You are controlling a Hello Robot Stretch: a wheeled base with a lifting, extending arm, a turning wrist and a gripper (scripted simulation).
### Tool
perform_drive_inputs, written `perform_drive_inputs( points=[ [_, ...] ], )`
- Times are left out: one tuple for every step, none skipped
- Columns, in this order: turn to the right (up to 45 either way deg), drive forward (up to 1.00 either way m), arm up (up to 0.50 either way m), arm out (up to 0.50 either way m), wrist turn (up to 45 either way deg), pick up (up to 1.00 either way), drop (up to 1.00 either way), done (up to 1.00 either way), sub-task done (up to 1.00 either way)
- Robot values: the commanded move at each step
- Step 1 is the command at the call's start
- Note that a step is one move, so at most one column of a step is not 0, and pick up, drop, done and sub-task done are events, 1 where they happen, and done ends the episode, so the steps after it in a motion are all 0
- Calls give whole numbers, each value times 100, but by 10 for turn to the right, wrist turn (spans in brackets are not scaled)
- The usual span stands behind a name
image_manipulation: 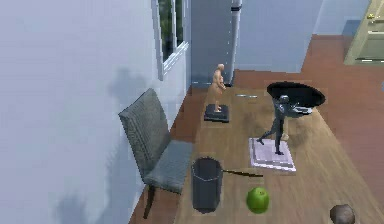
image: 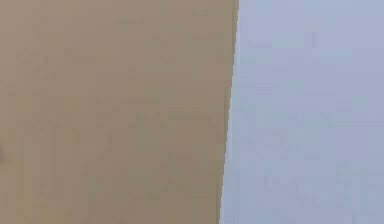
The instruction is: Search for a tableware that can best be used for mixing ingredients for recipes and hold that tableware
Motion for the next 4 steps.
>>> perform_drive_inputs(
  points=[
    [0, 0, 50, 0, 0, 0, 0, 0, 0],
    [0, 0, 32, 0, 0, 0, 0, 0, 0],
    [0, 0, 0, 14, 0, 0, 0, 0, 0],
    [0, 0, 0, 0, 450, 0, 0, 0, 0]
  ],
)
